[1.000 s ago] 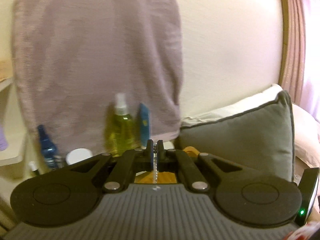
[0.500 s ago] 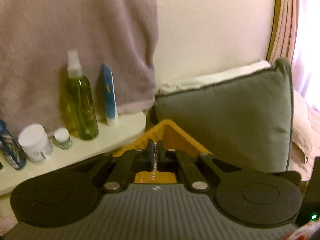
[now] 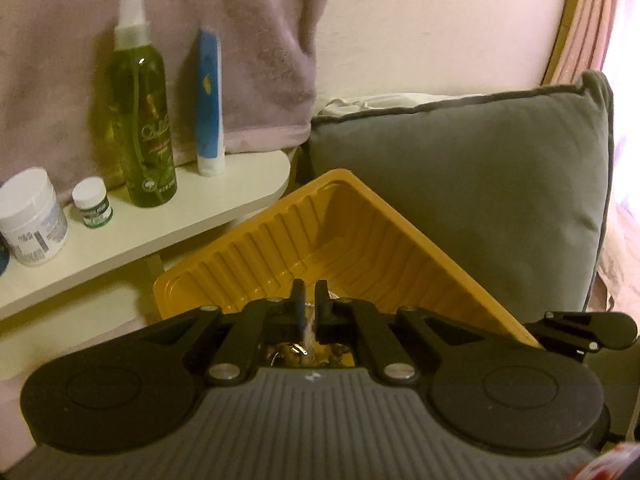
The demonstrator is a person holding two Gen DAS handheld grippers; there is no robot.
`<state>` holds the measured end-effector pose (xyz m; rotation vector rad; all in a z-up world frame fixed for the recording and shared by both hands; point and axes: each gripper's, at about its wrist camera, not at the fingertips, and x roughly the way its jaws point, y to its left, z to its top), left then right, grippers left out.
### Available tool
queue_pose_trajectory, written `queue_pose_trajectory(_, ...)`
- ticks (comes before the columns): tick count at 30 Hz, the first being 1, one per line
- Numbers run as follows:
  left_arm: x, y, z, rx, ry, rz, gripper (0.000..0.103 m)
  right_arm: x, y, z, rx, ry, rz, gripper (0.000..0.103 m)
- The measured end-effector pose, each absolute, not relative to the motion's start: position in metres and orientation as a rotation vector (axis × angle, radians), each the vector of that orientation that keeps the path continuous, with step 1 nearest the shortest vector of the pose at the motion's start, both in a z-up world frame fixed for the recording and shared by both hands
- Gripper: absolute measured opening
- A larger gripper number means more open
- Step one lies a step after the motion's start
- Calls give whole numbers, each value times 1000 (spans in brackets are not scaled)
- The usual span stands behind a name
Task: Organize jewelry
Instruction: 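Lift the pearl strand with the left gripper and drop it into the tray, then return the left gripper to the long dark bead strand and grasp it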
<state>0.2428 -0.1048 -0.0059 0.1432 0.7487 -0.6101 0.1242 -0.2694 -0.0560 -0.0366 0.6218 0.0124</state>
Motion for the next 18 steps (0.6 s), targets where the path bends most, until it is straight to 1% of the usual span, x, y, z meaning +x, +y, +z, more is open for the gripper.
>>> queue_pose_trajectory(2, 244, -101, -7, 128, 755, -610, 14, 124, -269, -57, -37, 622, 12, 5)
queue_pose_trajectory(3, 244, -100, -6, 126, 752, -605, 16, 125, -270, -57, -37, 622, 12, 5)
queue_pose_trajectory(10, 241, -82, -3, 109, 736, -554, 20, 124, -270, -57, -39, 622, 12, 5)
queue_pose_trajectory(16, 230, -49, 0, 94, 705, -473, 22, 124, -270, -57, -37, 621, 10, 5)
queue_pose_trajectory(18, 225, -37, 1, 81, 693, -440, 24, 124, -270, -57, -38, 620, 11, 5)
